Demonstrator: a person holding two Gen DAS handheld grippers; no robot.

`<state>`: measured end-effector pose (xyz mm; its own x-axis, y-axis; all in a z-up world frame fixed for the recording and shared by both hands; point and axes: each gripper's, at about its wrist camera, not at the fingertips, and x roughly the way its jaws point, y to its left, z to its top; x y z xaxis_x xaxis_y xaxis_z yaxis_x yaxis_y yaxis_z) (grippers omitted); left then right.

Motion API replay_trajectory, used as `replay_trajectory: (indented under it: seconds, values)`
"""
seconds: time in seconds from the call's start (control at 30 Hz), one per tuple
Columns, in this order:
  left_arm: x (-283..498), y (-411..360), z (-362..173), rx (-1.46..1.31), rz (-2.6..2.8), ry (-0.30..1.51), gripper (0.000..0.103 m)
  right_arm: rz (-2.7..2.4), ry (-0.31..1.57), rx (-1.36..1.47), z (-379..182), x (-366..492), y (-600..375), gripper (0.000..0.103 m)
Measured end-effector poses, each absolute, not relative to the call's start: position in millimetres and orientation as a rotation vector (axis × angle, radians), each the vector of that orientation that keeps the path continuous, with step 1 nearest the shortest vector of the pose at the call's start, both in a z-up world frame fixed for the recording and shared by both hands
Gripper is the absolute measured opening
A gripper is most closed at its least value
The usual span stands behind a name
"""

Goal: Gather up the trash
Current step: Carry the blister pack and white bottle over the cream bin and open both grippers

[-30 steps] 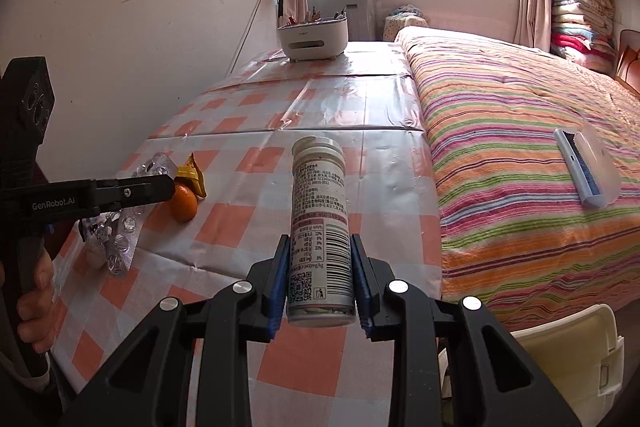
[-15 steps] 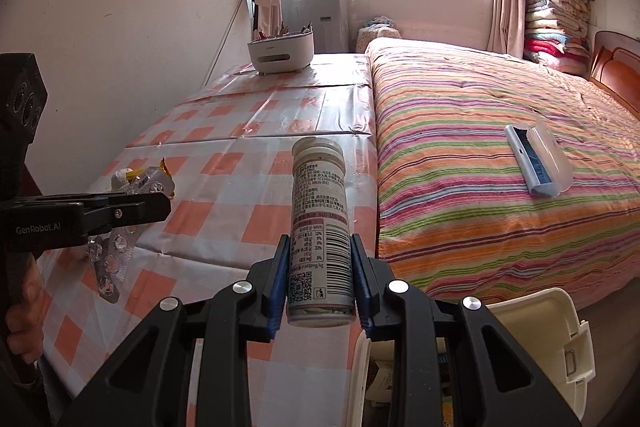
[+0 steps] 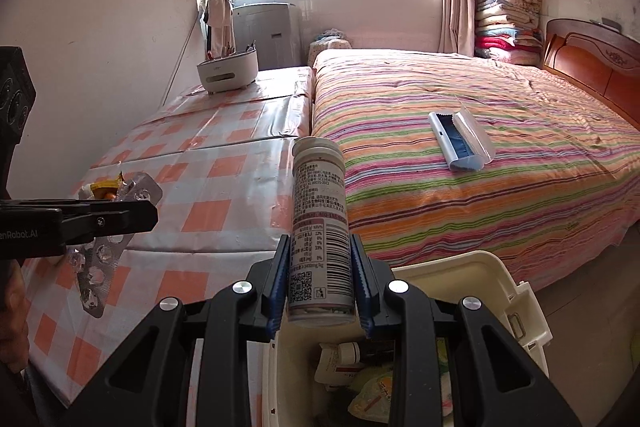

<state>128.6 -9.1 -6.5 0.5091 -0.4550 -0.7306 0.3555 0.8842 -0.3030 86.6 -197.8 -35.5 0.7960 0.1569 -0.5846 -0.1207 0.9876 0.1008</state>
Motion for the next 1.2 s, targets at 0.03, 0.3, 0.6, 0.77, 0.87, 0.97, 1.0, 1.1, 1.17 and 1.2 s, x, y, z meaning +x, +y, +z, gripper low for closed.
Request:
replay_trajectory:
  seconds: [0.03,0.3,0.6,0.77,0.87,0.97,1.0,1.1,1.17,1.2]
  values:
    - [128,-12,-7,-0.117,-0.500,0.915,0.034,0.140,0.627,0.062,-35,84,-201,0.028]
    - [118,-32,-6,-0.116,-0.549,0.920,0.034,0.034,0.585,0.089,-38,62,-225,0.028]
    - [113,-51,-7,-0.113,-0.591,0.926,0.034,-0.045,0.556,0.114,-45,42,-243,0.028]
    - [113,-61,-12,-0.102,-0.609,0.940,0.034,-0.051,0.549,0.157,-44,36,-251,0.029]
    - [113,-68,-14,-0.099,-0.621,0.951,0.034,-0.063,0.518,0.188,-41,32,-257,0.041]
    - [112,-76,-17,-0.090,-0.637,0.961,0.034,-0.072,0.485,0.220,-36,28,-264,0.044]
    - [112,-79,-18,-0.086,-0.640,0.963,0.034,-0.074,0.476,0.233,-35,27,-267,0.044]
    - [111,-87,-21,-0.073,-0.653,0.974,0.034,-0.092,0.459,0.258,-33,24,-273,0.044]
    - [112,-91,-24,-0.072,-0.655,0.982,0.034,-0.100,0.443,0.287,-32,21,-278,0.044]
    - [113,-93,-26,-0.070,-0.659,0.987,0.034,-0.106,0.434,0.299,-30,20,-281,0.044]
